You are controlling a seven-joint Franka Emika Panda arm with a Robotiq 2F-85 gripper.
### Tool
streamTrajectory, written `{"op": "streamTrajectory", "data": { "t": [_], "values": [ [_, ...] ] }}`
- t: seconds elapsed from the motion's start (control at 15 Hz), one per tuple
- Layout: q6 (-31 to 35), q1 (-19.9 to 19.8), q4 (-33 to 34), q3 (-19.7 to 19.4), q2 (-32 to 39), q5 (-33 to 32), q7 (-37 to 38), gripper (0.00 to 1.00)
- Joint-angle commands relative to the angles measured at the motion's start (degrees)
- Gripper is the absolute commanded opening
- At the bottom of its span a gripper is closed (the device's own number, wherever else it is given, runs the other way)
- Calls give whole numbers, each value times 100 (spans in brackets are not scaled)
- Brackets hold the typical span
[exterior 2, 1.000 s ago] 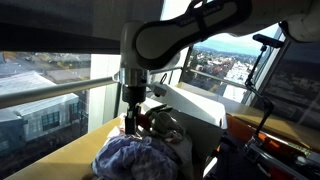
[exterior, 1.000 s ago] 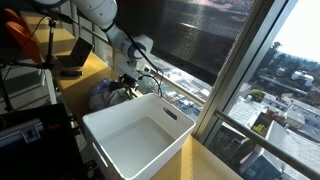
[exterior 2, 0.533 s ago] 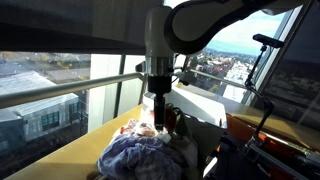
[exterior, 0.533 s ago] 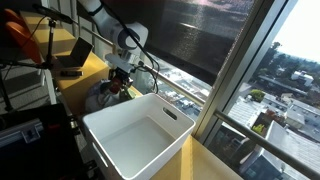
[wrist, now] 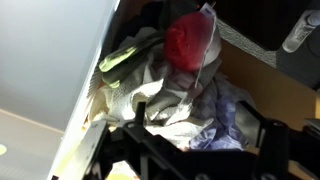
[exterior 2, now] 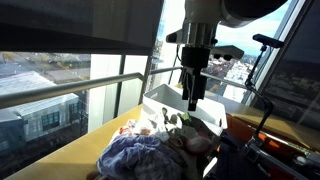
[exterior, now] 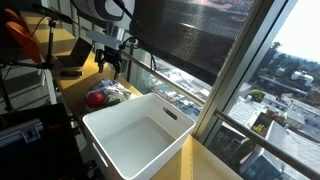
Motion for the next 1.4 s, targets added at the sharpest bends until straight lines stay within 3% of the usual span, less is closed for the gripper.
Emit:
{"op": "streamTrajectory", "data": {
  "t": [0.0,1.33],
  "values": [
    [223,132,-455,-4,-514,-28,-108,100],
    [295,377,-187,26,-354,-27,-27,100]
  ]
}}
